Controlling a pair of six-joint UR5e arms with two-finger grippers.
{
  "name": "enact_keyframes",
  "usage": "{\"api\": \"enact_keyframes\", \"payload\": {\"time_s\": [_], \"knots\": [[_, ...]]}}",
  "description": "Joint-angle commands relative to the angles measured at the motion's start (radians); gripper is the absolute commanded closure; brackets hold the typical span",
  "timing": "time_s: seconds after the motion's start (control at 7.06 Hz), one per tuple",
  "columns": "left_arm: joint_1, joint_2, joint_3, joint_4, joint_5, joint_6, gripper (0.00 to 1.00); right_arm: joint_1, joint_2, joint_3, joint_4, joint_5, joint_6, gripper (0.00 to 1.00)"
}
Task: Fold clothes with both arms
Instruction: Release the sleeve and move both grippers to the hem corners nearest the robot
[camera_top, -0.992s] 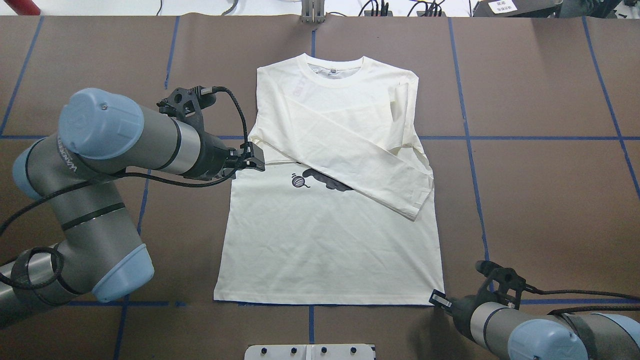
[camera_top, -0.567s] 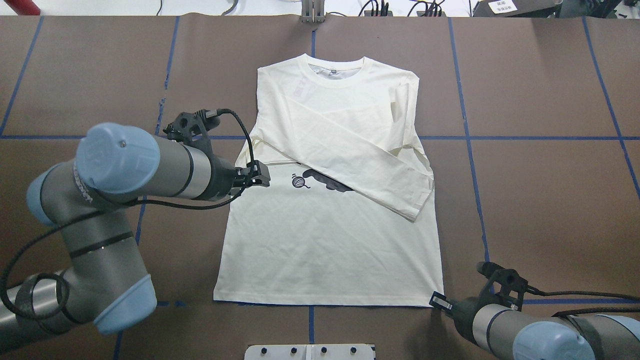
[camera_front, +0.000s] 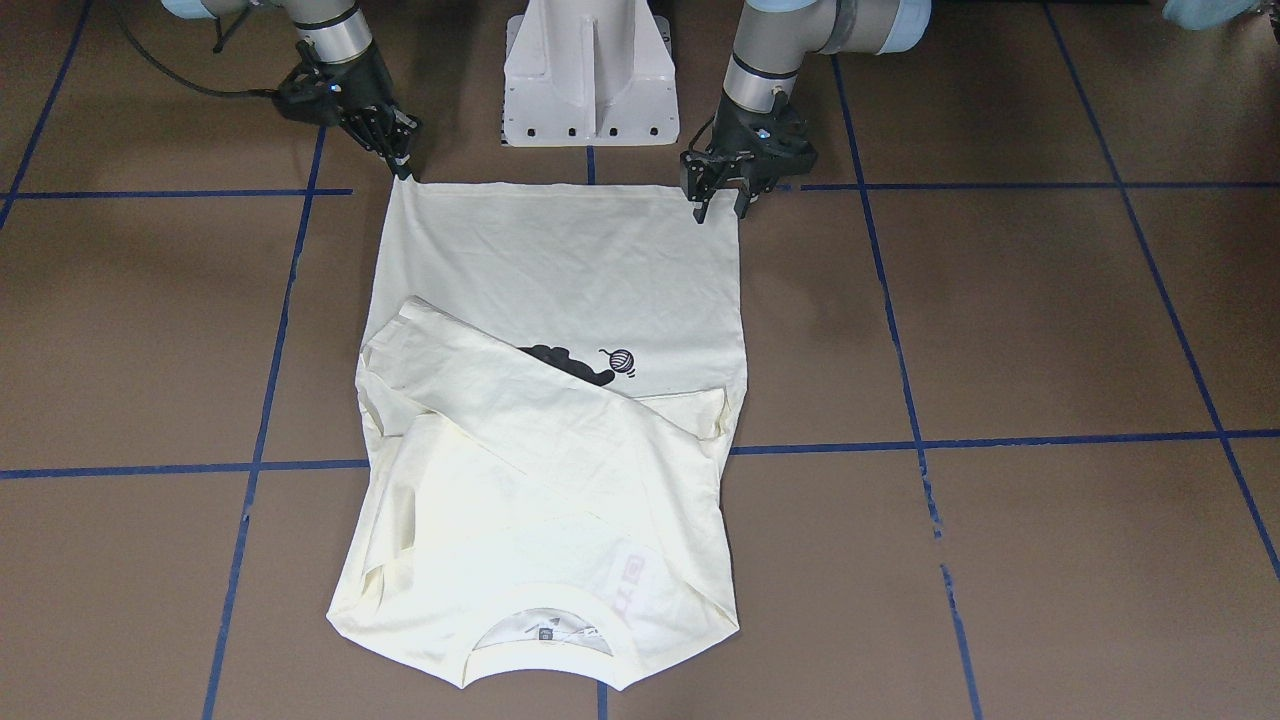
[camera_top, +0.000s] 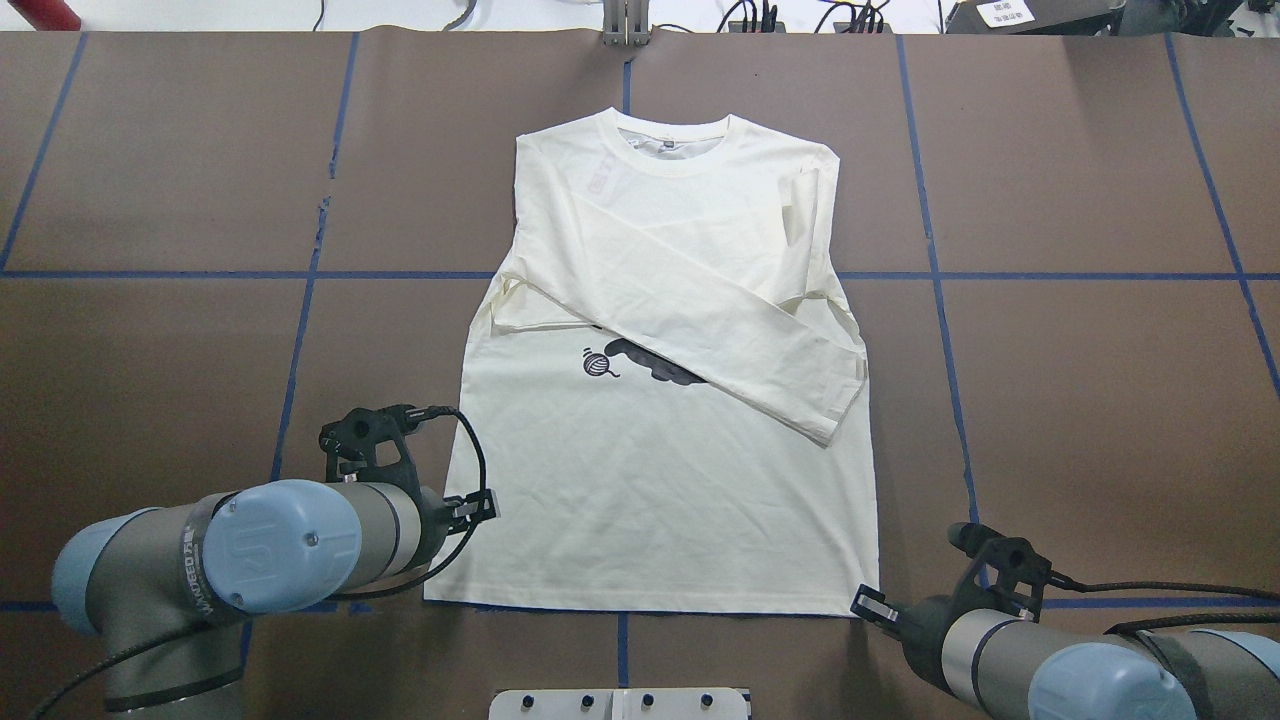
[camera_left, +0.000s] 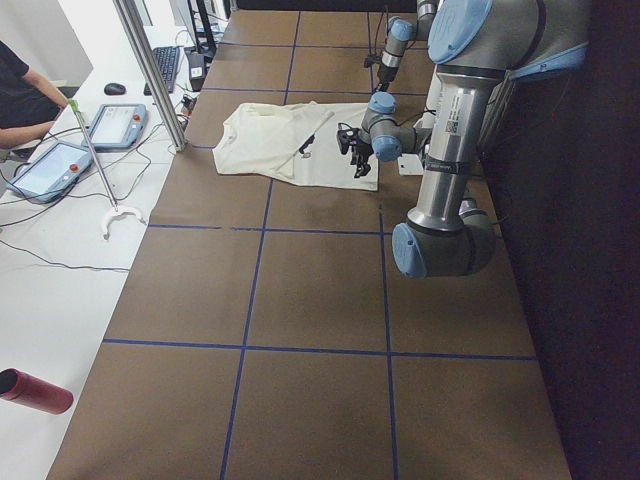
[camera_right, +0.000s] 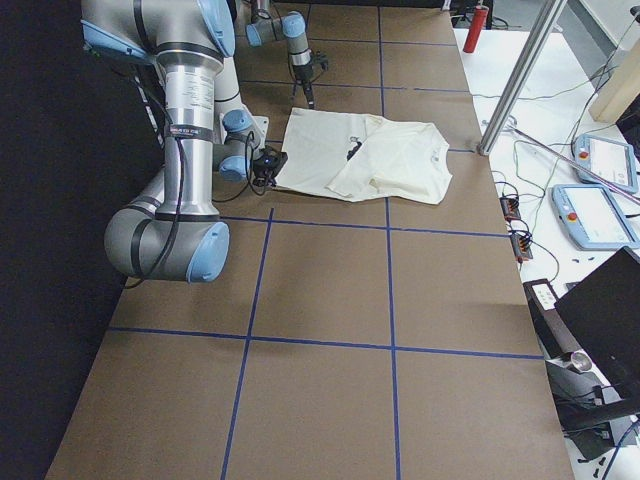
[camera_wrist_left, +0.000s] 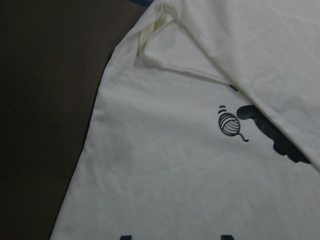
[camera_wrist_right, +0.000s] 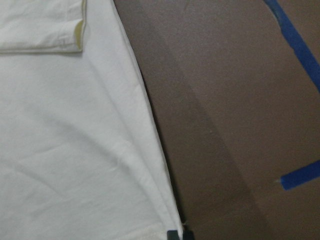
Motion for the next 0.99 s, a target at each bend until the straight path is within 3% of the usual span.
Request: {"api": "enact_keyframes", "payload": {"time_s": [0.0,0.85], "knots": [[0.038,0.015,-0.003,0.022,0.007,-0.007,0.36,0.003,0.004,0.002,0.000,0.004,0.000,1.00],[0.089,0.051,0.013,0.022,-0.001,-0.007,0.43,0.021,0.007,0.002,0.000,0.004,0.000,1.00]]}}
